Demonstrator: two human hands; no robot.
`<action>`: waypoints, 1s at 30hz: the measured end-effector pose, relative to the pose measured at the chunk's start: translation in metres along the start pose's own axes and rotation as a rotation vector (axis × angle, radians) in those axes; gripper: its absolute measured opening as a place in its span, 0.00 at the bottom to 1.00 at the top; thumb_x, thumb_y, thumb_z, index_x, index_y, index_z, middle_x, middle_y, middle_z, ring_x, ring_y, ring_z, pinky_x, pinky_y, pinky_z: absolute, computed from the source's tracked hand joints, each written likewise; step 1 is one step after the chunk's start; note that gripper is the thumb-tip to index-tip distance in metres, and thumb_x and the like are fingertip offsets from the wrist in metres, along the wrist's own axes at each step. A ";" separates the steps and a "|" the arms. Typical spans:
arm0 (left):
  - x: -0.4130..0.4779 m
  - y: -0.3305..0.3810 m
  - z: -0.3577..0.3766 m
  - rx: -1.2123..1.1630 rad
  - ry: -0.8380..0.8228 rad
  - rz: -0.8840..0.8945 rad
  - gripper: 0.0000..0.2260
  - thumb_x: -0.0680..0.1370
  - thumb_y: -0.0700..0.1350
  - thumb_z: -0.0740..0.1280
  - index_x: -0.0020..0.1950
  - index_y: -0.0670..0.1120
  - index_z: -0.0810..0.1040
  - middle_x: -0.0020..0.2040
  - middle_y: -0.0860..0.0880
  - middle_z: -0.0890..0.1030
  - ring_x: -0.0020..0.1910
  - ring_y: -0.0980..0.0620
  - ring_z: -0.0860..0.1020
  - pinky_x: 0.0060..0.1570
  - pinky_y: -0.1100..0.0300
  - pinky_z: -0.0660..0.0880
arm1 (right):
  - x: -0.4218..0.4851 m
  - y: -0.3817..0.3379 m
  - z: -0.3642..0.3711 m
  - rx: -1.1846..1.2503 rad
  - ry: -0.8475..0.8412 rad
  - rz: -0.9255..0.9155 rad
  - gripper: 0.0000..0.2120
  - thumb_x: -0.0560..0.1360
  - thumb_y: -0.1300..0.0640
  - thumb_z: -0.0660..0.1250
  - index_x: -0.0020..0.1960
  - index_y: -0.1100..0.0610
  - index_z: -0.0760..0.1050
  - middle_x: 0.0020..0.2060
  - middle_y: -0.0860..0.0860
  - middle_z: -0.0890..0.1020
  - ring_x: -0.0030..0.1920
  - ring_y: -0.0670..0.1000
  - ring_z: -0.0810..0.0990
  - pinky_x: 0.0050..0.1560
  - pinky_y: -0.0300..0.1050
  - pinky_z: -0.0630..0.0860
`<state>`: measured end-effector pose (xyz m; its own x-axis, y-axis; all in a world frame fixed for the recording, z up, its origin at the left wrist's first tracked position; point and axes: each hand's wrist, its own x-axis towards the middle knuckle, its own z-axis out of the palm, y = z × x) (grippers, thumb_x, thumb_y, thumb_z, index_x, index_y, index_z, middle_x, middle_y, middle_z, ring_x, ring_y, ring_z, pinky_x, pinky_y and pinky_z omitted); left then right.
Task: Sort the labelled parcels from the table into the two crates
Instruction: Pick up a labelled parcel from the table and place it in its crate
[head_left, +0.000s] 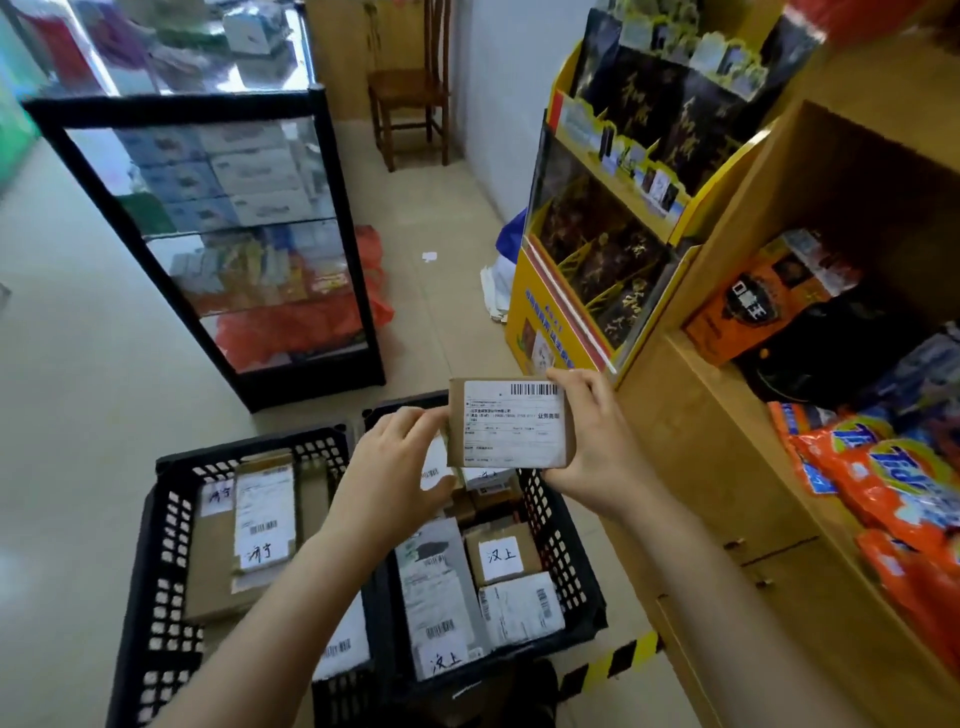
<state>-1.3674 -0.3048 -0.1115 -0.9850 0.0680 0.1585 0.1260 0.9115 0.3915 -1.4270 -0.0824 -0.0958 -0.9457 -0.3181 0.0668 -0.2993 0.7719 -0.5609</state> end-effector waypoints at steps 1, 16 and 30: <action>0.003 0.000 0.005 -0.001 0.007 -0.023 0.29 0.71 0.50 0.74 0.70 0.50 0.70 0.63 0.51 0.74 0.63 0.48 0.71 0.62 0.55 0.69 | 0.008 0.007 0.002 0.003 -0.022 -0.015 0.44 0.63 0.59 0.77 0.73 0.48 0.59 0.66 0.45 0.60 0.66 0.48 0.64 0.58 0.50 0.77; -0.004 0.006 0.150 -0.119 -0.110 -0.465 0.25 0.73 0.51 0.72 0.67 0.46 0.71 0.61 0.50 0.74 0.61 0.49 0.71 0.58 0.57 0.70 | 0.048 0.130 0.098 0.005 -0.404 -0.066 0.46 0.64 0.59 0.76 0.76 0.49 0.57 0.67 0.48 0.61 0.66 0.49 0.64 0.55 0.39 0.67; -0.079 -0.002 0.286 -0.322 -0.451 -0.699 0.21 0.77 0.58 0.66 0.64 0.47 0.72 0.58 0.48 0.79 0.56 0.48 0.78 0.52 0.49 0.77 | -0.044 0.217 0.205 -0.041 -0.623 0.135 0.49 0.63 0.58 0.78 0.76 0.50 0.55 0.69 0.49 0.60 0.68 0.52 0.66 0.57 0.46 0.73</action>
<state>-1.3237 -0.1957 -0.3836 -0.7934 -0.2457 -0.5569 -0.5607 0.6513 0.5113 -1.4240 -0.0138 -0.3895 -0.7280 -0.4672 -0.5017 -0.1989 0.8442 -0.4977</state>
